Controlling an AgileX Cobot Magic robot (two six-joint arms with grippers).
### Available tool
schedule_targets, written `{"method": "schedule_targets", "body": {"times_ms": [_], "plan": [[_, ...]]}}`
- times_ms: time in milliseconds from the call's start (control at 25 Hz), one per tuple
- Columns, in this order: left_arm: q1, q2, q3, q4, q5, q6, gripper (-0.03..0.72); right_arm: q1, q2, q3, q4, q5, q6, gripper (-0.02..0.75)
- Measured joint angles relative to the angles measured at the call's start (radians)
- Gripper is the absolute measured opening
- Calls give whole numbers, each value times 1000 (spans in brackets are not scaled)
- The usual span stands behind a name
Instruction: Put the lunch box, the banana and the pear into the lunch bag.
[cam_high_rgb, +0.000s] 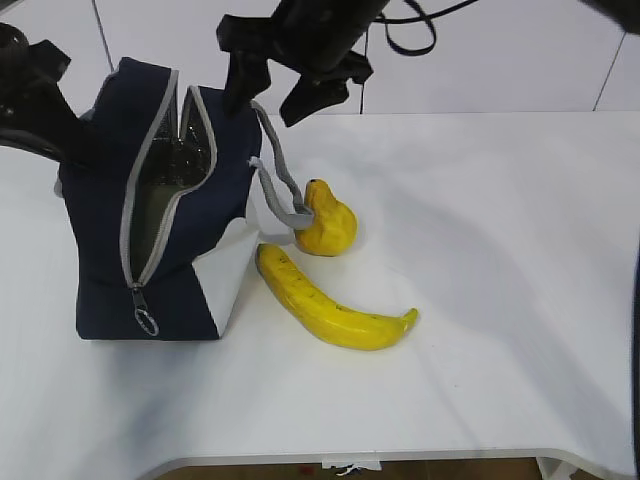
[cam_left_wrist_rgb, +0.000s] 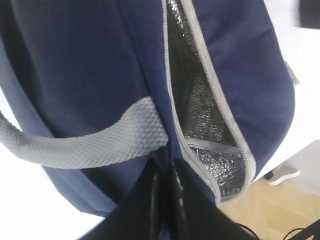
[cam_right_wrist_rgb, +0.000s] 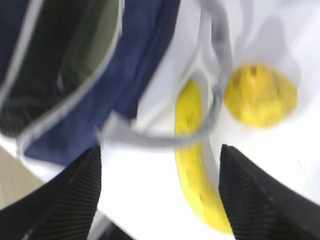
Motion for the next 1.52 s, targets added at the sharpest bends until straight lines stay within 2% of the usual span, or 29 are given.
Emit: {"method": "schedule_targets", "body": {"times_ms": [400, 560, 920, 1040, 1200, 1520], "plan": [[0, 0, 0, 16, -11, 0, -6, 0, -330, 471, -68, 0, -94, 562], [0, 0, 0, 32, -11, 0, -6, 0, -379, 585, -105, 0, -109, 562], [0, 0, 0, 42, -9, 0, -6, 6, -368, 607, -146, -2, -135, 562], [0, 0, 0, 47, -7, 0, -6, 42, -333, 609, -240, -28, -137, 561], [0, 0, 0, 49, -1, 0, -6, 107, -302, 639, -343, -123, -139, 561], [0, 0, -2, 68, 15, 0, -6, 121, -251, 697, -362, -247, -139, 561]]}}
